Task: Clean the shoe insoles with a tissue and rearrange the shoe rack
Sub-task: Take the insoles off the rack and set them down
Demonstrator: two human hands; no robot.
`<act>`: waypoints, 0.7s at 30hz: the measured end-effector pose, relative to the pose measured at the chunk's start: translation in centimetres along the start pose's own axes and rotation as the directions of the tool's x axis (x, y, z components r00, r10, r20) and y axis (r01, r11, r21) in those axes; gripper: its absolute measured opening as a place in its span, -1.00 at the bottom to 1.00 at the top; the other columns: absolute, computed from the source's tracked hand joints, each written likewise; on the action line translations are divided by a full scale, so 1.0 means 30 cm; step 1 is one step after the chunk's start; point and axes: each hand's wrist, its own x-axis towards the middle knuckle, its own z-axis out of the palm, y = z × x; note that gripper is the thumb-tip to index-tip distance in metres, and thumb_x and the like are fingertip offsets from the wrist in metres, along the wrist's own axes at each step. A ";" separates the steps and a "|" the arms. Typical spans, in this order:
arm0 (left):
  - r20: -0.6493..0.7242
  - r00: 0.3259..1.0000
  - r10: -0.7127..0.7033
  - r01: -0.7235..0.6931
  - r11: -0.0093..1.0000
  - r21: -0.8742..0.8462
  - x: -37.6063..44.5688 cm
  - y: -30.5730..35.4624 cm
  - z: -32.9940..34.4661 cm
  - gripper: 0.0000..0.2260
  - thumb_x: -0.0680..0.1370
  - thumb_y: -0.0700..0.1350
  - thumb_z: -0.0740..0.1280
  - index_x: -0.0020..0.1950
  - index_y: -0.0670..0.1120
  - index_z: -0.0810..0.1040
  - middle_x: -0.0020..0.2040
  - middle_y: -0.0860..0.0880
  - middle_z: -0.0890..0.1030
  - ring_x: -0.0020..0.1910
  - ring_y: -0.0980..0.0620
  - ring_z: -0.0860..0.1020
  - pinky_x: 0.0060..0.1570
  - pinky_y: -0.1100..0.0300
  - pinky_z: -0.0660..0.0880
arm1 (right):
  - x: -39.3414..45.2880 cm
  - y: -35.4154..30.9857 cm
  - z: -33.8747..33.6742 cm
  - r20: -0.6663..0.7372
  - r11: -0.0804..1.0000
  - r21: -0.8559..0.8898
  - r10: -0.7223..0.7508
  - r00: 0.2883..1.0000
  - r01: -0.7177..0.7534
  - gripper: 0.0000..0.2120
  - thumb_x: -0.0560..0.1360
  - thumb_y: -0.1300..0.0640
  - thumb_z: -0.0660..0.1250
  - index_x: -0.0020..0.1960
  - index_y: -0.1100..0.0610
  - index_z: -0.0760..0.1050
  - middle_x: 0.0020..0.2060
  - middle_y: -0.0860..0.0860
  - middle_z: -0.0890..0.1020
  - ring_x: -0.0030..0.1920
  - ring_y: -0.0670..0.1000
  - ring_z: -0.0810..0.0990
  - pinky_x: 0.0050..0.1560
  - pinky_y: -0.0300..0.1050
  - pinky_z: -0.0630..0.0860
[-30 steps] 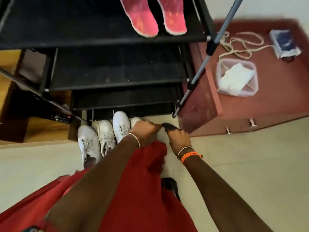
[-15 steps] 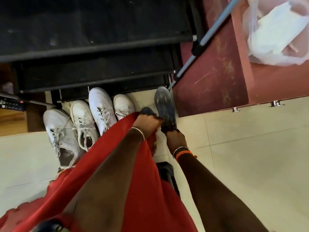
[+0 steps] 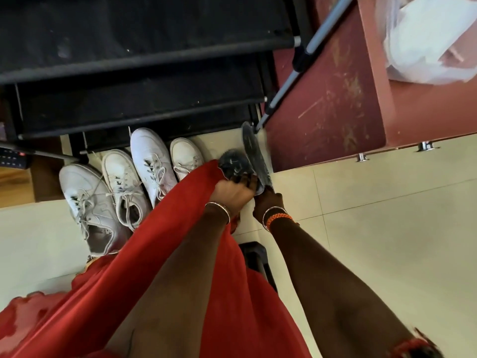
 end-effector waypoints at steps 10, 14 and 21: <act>-0.002 0.997 -0.073 0.072 0.990 -0.125 -0.054 -0.027 0.043 -0.56 0.64 -0.14 0.05 0.52 -0.05 0.08 0.43 -0.11 0.34 0.18 -0.19 0.52 -0.10 0.08 0.41 | 0.011 -0.126 -0.093 0.441 -0.464 0.817 0.120 0.890 -0.342 -0.57 0.55 -0.13 0.13 0.17 0.18 0.50 0.08 0.17 0.59 0.08 0.15 0.55 0.05 -0.04 0.51; -0.109 0.990 0.088 -0.105 0.980 -0.170 -0.084 -0.079 0.087 -0.58 0.41 -0.13 0.36 0.27 -0.12 0.51 0.11 -0.15 0.63 0.16 -0.19 0.55 0.10 -0.06 0.44 | 0.011 -0.133 -0.139 0.420 -0.227 0.901 0.243 0.874 -0.370 -0.89 0.49 0.31 0.20 -0.12 0.24 0.51 -0.20 0.16 0.58 -0.25 0.09 0.55 -0.41 -0.13 0.56; -0.123 0.899 -0.420 0.343 0.850 -0.399 -0.081 -0.126 0.064 -0.49 0.45 -0.04 0.23 0.40 -0.09 0.29 0.40 -0.12 0.33 0.43 -0.14 0.22 0.35 -0.23 0.14 | 0.042 -0.116 -0.129 0.107 0.408 0.847 0.497 0.861 -0.341 -0.73 0.52 0.18 0.23 0.16 0.26 0.53 0.19 0.18 0.56 0.20 0.21 0.50 0.22 -0.07 0.42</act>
